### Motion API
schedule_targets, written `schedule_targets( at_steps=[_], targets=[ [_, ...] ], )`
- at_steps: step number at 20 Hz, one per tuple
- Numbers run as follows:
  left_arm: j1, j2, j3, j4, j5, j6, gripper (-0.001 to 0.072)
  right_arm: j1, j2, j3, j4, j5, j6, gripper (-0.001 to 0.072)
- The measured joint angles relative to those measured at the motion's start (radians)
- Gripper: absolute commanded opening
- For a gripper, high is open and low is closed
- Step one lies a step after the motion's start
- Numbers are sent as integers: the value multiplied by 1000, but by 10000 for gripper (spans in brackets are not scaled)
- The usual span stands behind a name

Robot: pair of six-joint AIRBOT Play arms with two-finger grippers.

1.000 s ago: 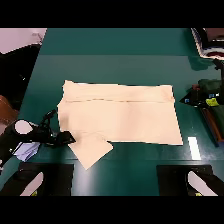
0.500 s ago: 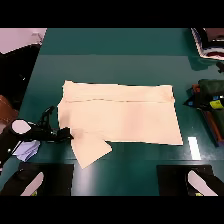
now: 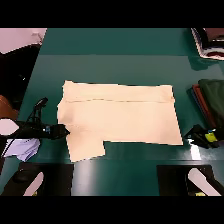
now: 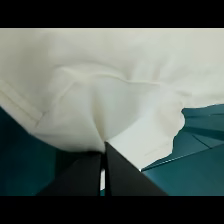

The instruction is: Fold the shirts.

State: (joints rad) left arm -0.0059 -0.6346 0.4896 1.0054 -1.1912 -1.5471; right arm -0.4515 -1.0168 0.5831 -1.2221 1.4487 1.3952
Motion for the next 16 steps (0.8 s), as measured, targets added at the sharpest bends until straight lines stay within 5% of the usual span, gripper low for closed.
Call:
schedule_targets(
  at_steps=[4, 5, 7, 16],
  targets=[
    [0, 3, 3, 3, -3, 0, 22, 55, -70, -52, 82, -55, -10, 365],
    [0, 4, 4, 3, -4, 0, 21, 80, -84, -54, 92, -67, -12, 200],
    [0, 4, 5, 8, -25, 0, 19, 129, -106, -51, 92, -88, -15, 33],
    [0, 167, 56, 48, -339, -97, 19, 280, 160, 101, -142, 136, -4, 22]
  ],
)
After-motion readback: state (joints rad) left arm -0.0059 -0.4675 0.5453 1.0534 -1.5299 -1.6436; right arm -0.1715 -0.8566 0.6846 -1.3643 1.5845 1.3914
